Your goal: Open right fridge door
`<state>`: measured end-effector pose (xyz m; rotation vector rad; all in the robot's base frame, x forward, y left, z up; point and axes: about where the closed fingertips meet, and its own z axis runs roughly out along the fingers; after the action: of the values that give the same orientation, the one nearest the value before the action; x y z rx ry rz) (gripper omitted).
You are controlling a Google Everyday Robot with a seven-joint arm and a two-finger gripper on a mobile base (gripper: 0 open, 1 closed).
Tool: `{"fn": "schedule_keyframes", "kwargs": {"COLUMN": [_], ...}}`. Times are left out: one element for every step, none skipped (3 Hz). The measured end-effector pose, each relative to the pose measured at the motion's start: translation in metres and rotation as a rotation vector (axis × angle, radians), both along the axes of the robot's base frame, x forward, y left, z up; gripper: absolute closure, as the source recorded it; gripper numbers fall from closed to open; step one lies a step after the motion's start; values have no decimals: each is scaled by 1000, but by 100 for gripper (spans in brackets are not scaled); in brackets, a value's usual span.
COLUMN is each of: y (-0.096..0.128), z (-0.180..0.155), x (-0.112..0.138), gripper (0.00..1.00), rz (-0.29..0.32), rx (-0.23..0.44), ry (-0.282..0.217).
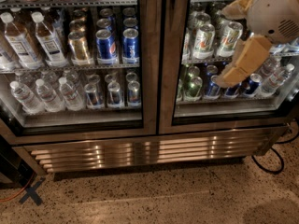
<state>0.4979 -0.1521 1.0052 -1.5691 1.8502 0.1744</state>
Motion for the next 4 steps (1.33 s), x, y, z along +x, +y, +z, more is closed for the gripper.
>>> {"fn": "schedule_keyframes", "kwargs": {"y": [18, 20, 18, 8], "z": [16, 27, 34, 40], "x": [20, 29, 34, 41], "gripper": [18, 23, 24, 17], "rz": [23, 21, 15, 1], "rx": [152, 251, 314, 350], "ry": [-70, -112, -137, -159]}}
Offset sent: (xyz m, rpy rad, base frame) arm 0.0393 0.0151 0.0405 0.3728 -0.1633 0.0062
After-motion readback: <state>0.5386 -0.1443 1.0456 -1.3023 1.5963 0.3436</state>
